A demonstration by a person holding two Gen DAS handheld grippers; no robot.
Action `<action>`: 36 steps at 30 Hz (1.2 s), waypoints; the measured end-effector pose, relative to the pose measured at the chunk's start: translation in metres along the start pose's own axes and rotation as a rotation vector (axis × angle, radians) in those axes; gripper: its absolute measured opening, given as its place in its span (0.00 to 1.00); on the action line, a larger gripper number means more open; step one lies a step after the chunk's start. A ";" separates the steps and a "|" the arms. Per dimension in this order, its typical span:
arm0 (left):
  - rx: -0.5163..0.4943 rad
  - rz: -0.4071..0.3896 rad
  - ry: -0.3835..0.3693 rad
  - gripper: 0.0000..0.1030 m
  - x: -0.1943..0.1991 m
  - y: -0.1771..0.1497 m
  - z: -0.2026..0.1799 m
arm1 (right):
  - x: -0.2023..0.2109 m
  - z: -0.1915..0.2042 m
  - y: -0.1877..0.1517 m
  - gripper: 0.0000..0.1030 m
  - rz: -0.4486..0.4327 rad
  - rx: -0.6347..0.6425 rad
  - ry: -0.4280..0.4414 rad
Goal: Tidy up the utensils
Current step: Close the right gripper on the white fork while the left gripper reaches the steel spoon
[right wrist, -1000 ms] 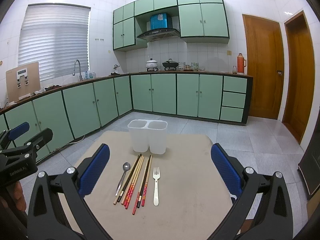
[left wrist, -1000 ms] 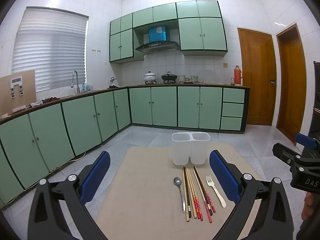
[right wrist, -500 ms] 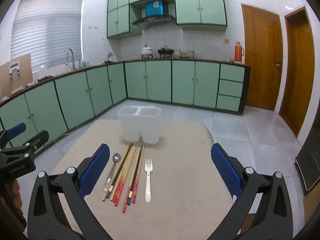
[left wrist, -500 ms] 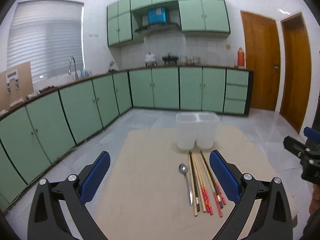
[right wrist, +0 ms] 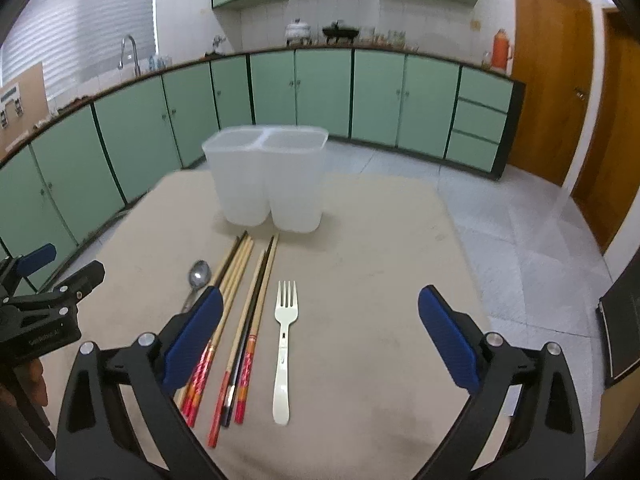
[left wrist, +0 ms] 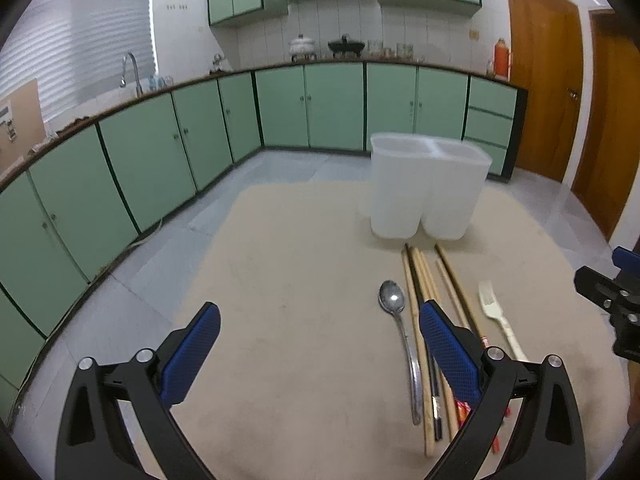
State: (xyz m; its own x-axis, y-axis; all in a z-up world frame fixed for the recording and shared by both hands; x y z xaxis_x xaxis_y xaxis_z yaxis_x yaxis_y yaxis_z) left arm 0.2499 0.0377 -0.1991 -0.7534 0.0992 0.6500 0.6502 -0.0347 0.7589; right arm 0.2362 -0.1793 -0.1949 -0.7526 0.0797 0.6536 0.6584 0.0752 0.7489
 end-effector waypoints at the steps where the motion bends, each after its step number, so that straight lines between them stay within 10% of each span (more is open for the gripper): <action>1: 0.001 0.008 0.003 0.94 -0.008 -0.001 0.000 | -0.008 0.004 -0.001 0.87 0.012 0.008 0.000; 21: 0.004 0.114 -0.038 0.94 -0.081 -0.012 -0.008 | -0.123 0.039 -0.034 0.48 0.300 0.009 0.024; 25: 0.002 0.125 -0.055 0.94 -0.088 -0.010 -0.013 | -0.123 0.041 -0.033 0.20 0.294 0.026 0.038; 36: 0.012 0.185 -0.024 0.94 -0.118 -0.010 -0.016 | -0.120 0.027 -0.035 0.20 0.289 -0.003 0.088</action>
State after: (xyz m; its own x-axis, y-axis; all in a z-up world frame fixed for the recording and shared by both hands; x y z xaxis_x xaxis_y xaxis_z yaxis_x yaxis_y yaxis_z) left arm 0.3308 0.0106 -0.2828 -0.6182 0.1156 0.7775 0.7790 -0.0424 0.6256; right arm 0.3036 -0.1641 -0.3021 -0.5324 0.0112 0.8464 0.8453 0.0594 0.5309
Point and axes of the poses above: each gripper's, at about its wrist camera, not at the fingertips, and x roughly against the way its jaws point, z to its left, y to its top, the point moved 10 cm from there along -x, roughly the way its jaws point, and after that the axes turned 9 degrees about -y, right-handed, at the moved point
